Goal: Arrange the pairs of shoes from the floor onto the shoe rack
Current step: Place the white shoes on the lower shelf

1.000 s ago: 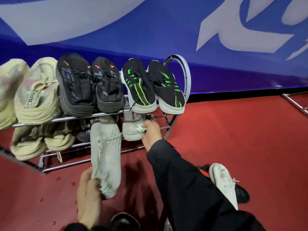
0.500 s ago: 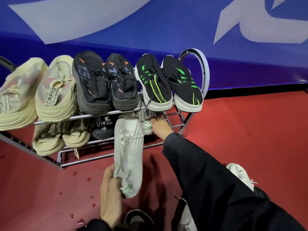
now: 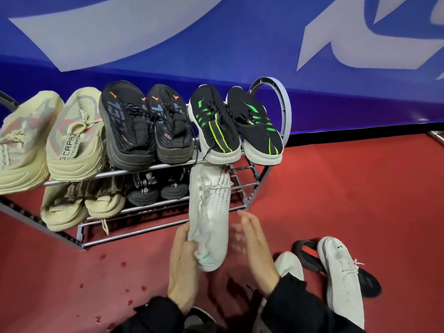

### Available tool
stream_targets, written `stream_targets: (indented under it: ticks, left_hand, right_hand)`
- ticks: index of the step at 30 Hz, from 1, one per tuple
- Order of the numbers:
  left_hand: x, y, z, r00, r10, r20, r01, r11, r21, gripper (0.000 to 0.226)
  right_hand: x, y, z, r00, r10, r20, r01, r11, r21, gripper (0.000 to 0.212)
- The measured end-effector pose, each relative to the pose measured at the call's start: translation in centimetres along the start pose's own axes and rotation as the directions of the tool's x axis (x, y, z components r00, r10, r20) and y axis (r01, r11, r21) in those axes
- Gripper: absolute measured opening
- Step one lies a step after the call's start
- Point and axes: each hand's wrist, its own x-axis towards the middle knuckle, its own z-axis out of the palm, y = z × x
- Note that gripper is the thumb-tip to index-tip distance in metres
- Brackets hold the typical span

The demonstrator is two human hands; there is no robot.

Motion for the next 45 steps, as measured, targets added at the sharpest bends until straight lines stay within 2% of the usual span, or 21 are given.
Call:
stream_targets:
  ticks: [2, 3, 5, 7, 8, 10, 13, 15, 17, 19, 21, 23, 27, 30, 35, 39, 41, 43, 45]
  left_hand:
    - [1.6, 0.0, 1.6, 0.998, -0.001, 0.067, -0.005, 0.996, 0.088, 0.045]
    - [2.6, 0.2, 2.3, 0.994, 0.009, 0.11, -0.026, 0.988, 0.154, 0.044]
    - [4.6, 0.4, 3.5, 0.981, 0.024, 0.194, -0.084, 0.948, 0.307, 0.043]
    - [6.5, 0.8, 4.0, 0.982, 0.054, 0.183, -0.135, 0.875, 0.465, 0.047]
    - [7.4, 1.1, 4.1, 0.98, 0.108, 0.165, -0.183, 0.81, 0.557, 0.05]
    - [8.9, 1.7, 4.0, 0.961, 0.212, 0.177, -0.273, 0.617, 0.738, 0.058]
    - [11.1, 1.2, 3.2, 0.906, 0.28, 0.318, -0.393, 0.272, 0.879, 0.068]
    - [12.2, 1.0, 2.7, 0.871, 0.309, 0.382, -0.441, 0.15, 0.885, 0.071]
    - [13.2, 1.3, 2.7, 0.846, 0.379, 0.376, -0.432, 0.073, 0.899, 0.061]
    - [14.2, 1.7, 2.8, 0.829, 0.429, 0.36, -0.42, 0.05, 0.906, 0.039]
    - [15.0, 1.7, 2.8, 0.807, 0.459, 0.372, -0.44, 0.048, 0.897, 0.025]
    - [15.1, 1.4, 2.6, 0.789, 0.486, 0.376, -0.454, 0.047, 0.89, 0.021]
    - [15.1, 1.0, 2.6, 0.756, 0.518, 0.4, -0.472, 0.008, 0.882, 0.03]
    - [16.0, 0.4, 2.5, 0.769, 0.464, 0.44, -0.478, -0.041, 0.878, 0.041]
    - [16.7, 0.0, 2.6, 0.778, 0.473, 0.414, -0.466, -0.007, 0.885, 0.037]
    - [16.4, -0.3, 3.1, 0.787, 0.473, 0.396, -0.442, -0.014, 0.897, 0.046]
    - [16.1, -0.1, 3.0, 0.775, 0.492, 0.396, -0.414, -0.077, 0.907, 0.046]
    - [16.1, 0.1, 2.5, 0.771, 0.495, 0.402, -0.366, -0.172, 0.915, 0.045]
    - [16.4, 0.2, 2.0, 0.787, 0.471, 0.399, -0.343, -0.204, 0.917, 0.043]
  right_hand:
    - [-1.2, -0.1, -0.1, 0.993, 0.017, 0.114, -0.019, 1.0, 0.013, 0.026]
    - [-1.0, -0.2, -0.2, 0.996, 0.009, 0.089, -0.01, 1.0, 0.016, 0.028]
    - [1.0, -0.5, -0.9, 0.996, -0.028, -0.086, 0.027, 1.0, -0.007, 0.026]
    - [3.8, -1.1, -1.7, 0.975, -0.054, -0.217, 0.051, 0.999, -0.021, 0.025]
    - [5.5, -1.3, -2.0, 0.97, -0.054, -0.235, 0.049, 0.998, -0.024, 0.026]
    - [8.7, -1.3, -2.2, 0.967, -0.051, -0.251, 0.032, 0.996, -0.081, 0.027]
    - [13.0, -0.5, -2.2, 0.946, -0.054, -0.32, -0.008, 0.982, -0.191, 0.03]
    - [14.9, -0.2, -1.7, 0.939, -0.033, -0.343, -0.031, 0.983, -0.18, 0.029]
    - [15.5, 0.3, -1.1, 0.94, -0.023, -0.34, -0.04, 0.983, -0.177, 0.039]
    - [15.3, 1.3, -0.8, 0.946, -0.033, -0.323, -0.023, 0.986, -0.168, 0.046]
    - [15.2, 2.0, -0.9, 0.942, -0.058, -0.33, 0.005, 0.987, -0.159, 0.037]
    - [15.2, 2.3, -1.1, 0.931, -0.097, -0.351, 0.03, 0.981, -0.193, 0.03]
    - [14.3, 2.3, -1.9, 0.916, -0.209, -0.343, 0.118, 0.956, -0.268, 0.022]
    - [15.1, 1.4, -1.9, 0.911, -0.226, -0.344, 0.125, 0.948, -0.291, 0.036]
    - [17.5, 0.4, -1.7, 0.916, -0.206, -0.343, 0.1, 0.948, -0.301, 0.041]
    - [17.1, 0.7, -2.1, 0.906, -0.266, -0.328, 0.147, 0.927, -0.345, 0.03]
    - [17.5, 0.3, -2.6, 0.898, -0.274, -0.344, 0.138, 0.919, -0.369, 0.02]
    - [18.5, -0.3, -2.8, 0.912, -0.236, -0.337, 0.078, 0.903, -0.421, 0.024]
    - [19.5, -0.7, -2.8, 0.933, -0.149, -0.327, -0.011, 0.898, -0.44, 0.029]
